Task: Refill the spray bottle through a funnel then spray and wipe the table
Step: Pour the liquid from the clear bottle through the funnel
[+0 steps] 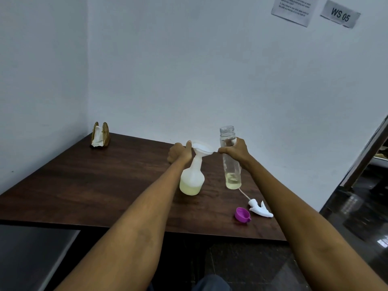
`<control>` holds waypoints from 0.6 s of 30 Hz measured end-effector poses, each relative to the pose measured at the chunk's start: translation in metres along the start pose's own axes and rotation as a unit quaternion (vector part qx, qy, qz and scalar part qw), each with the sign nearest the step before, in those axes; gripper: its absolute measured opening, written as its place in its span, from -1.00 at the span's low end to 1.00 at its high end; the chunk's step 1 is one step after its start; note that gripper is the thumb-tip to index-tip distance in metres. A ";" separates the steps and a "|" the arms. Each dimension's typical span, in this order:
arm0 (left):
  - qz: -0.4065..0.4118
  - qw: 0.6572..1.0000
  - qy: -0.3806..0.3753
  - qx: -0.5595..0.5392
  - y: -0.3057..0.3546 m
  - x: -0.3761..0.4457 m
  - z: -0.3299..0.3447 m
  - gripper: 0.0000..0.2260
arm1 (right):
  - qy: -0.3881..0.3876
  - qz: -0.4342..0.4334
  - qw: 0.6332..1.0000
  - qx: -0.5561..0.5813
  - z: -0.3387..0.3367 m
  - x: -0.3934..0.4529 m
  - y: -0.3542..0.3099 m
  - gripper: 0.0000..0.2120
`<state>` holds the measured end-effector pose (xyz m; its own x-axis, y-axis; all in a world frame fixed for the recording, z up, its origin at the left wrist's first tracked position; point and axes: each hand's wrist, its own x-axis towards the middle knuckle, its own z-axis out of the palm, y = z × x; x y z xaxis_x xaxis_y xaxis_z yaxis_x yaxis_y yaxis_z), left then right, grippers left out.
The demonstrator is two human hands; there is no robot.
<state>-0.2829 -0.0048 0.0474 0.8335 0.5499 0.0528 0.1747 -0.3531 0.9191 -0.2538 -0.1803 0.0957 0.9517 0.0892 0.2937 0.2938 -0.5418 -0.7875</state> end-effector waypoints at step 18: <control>0.079 0.983 -0.153 0.070 -0.072 -0.035 -0.042 -0.82 | -0.229 -0.025 0.966 0.115 0.045 -0.077 -0.017 -0.82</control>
<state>-0.3463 0.0332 -0.0046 0.9708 0.2344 0.0501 0.0839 -0.5282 0.8450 -0.3275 -0.1403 0.0619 0.8600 0.4990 0.1063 0.3026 -0.3312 -0.8937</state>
